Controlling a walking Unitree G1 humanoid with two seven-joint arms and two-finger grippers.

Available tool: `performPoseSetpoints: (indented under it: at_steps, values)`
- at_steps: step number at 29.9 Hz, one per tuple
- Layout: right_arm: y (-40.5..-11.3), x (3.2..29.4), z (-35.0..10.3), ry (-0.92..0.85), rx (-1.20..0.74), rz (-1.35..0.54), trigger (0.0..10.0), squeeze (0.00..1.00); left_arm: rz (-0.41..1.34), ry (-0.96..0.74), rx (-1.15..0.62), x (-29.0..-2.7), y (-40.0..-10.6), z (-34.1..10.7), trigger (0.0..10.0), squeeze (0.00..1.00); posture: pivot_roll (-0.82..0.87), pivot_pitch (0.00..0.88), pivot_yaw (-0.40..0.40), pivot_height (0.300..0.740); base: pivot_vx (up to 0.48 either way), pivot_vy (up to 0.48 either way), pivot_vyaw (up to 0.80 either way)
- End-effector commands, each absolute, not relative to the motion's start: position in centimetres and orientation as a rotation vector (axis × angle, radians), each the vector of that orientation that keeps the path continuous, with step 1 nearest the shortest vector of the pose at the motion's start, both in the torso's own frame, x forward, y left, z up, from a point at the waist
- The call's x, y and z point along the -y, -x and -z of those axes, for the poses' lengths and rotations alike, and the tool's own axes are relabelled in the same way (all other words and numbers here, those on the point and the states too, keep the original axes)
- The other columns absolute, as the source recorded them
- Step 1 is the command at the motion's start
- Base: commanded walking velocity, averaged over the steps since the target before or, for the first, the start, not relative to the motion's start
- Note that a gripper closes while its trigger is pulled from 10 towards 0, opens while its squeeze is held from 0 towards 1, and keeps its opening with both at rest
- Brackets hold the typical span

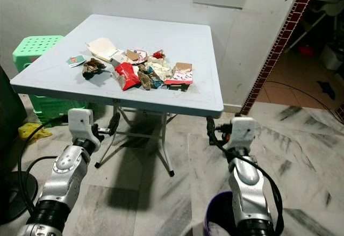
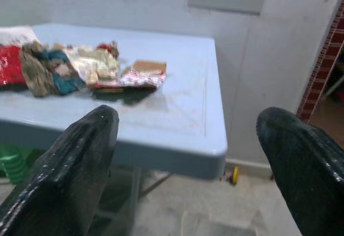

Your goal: Picking trash to rubbish bin

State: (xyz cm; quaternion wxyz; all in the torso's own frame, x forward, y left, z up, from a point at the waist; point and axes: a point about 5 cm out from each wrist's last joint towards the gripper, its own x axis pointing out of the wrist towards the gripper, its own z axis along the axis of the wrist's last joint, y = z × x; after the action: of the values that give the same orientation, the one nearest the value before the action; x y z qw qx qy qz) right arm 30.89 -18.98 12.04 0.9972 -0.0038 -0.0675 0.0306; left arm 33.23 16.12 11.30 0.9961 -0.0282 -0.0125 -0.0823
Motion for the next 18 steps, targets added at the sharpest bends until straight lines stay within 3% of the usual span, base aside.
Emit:
performPoseSetpoints:
  at_steps: [1,2,12,13,14,18]
  values:
    - [-30.9,19.2,-13.4,0.021,0.186,-0.082,10.0,0.00,0.174,0.040,0.059,-16.1,-33.6,-12.5,10.0,0.00,-0.02,0.000,-0.047,0.740,0.000,0.000,0.00]
    - [-30.9,19.4,-13.3,0.026,0.176,-0.075,10.0,1.00,0.172,0.052,0.050,-16.1,-33.5,-12.4,10.0,0.00,-0.02,0.000,-0.046,0.740,0.000,0.000,0.00]
    - [-30.2,19.5,-12.9,0.012,0.145,-0.057,10.0,1.00,0.162,0.052,0.005,-16.3,-32.8,-12.0,10.0,0.00,-0.02,0.011,-0.055,0.740,0.000,0.000,0.00]
    - [-30.2,19.5,-12.7,0.019,0.129,-0.055,10.0,0.40,0.160,0.052,0.002,-16.3,-32.7,-12.0,10.0,0.00,-0.02,0.015,-0.054,0.740,0.000,0.000,0.00]
    - [-30.1,19.5,-12.6,0.010,0.121,-0.060,10.0,0.00,0.161,0.052,0.001,-16.3,-32.6,-12.0,10.0,0.00,-0.02,0.018,-0.055,0.740,0.000,0.000,0.00]
    - [-29.9,19.4,-12.6,0.005,0.123,-0.058,10.0,0.00,0.180,0.042,-0.001,-16.0,-32.2,-11.9,10.0,0.00,-0.02,0.029,-0.053,0.740,0.000,0.000,0.00]
